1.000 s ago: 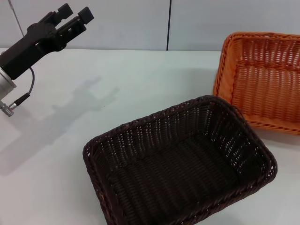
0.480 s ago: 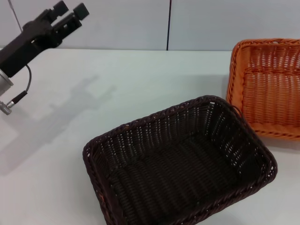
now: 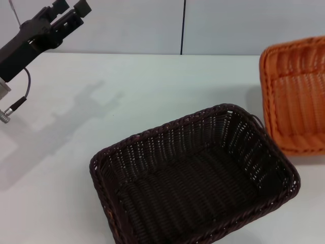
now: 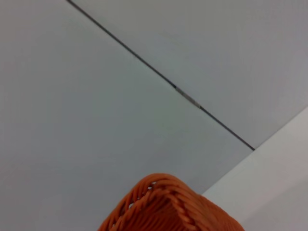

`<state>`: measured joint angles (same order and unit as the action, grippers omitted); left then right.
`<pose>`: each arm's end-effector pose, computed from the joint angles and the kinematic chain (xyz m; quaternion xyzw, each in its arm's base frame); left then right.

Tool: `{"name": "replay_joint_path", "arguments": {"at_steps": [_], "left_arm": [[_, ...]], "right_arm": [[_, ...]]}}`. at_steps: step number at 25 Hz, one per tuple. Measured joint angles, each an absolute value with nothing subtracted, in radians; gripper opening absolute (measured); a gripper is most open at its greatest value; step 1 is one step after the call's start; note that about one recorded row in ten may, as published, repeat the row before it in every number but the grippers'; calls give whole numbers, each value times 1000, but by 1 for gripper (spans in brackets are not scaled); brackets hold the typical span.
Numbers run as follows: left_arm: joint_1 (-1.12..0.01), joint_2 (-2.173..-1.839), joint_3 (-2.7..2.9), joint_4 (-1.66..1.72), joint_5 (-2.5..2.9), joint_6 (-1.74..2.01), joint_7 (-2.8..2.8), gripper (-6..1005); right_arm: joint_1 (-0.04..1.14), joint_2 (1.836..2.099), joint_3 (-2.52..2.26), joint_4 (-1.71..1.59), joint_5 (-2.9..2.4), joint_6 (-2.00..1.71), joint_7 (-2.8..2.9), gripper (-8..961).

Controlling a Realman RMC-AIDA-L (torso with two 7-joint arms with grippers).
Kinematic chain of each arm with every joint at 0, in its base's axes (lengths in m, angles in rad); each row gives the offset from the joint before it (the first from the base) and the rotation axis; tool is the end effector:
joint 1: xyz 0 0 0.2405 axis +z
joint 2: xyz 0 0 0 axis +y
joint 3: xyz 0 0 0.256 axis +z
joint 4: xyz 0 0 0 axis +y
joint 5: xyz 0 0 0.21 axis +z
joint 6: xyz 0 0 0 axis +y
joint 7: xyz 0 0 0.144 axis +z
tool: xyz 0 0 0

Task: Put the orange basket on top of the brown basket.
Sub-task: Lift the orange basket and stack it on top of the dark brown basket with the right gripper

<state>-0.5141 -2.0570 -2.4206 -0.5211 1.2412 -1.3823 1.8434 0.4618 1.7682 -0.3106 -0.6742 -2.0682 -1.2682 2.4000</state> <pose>-0.2494 0.3758 0.0621 -0.7648 -0.2545 -0.4970 0.3214 0.3797 0.3539 0.2069 -0.5845 0.6435 0.3468 0.3522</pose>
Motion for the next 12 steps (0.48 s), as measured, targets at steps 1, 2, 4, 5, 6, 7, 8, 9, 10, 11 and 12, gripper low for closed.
{"name": "replay_joint_path", "arguments": {"at_steps": [1, 2, 4, 5, 6, 7, 8, 9, 10, 11, 12], "left_arm": [[-514, -2057, -2421, -524, 1239, -1388, 1843, 847], [-514, -2057, -2421, -524, 1238, -1389, 1843, 847], [-513, -2057, -2421, -521, 1235, -1390, 1843, 847], [-512, -2057, -2421, -520, 1235, -1391, 1843, 847], [-512, -2057, -2421, -520, 1235, -1391, 1843, 847], [-511, -2057, -2421, -520, 1235, -1390, 1843, 847], [-510, -2057, -2421, -520, 1235, -1389, 1843, 847], [-510, -2057, -2421, -520, 1235, -1389, 1843, 847], [-509, -2057, -2421, -520, 1235, -1388, 1843, 847], [-508, -2057, -2421, -520, 1235, -1387, 1842, 847], [-508, -2057, -2421, -520, 1235, -1387, 1842, 847]], "right_arm": [[459, 1770, -308, -674, -2059, -1266, 2396, 279], [456, 1771, -305, -675, -2054, -1264, 2394, 279], [453, 1772, -300, -676, -2041, -1262, 2391, 279], [450, 1773, -298, -676, -2026, -1262, 2385, 279], [446, 1774, -296, -676, -2009, -1263, 2380, 279], [443, 1775, -294, -677, -1991, -1264, 2375, 279], [439, 1775, -292, -677, -1975, -1266, 2371, 279], [436, 1776, -291, -677, -1962, -1268, 2371, 279], [435, 1776, -289, -678, -1953, -1269, 2370, 279], [434, 1776, -287, -678, -1946, -1270, 2370, 279], [433, 1776, -286, -678, -1936, -1271, 2368, 279]]}}
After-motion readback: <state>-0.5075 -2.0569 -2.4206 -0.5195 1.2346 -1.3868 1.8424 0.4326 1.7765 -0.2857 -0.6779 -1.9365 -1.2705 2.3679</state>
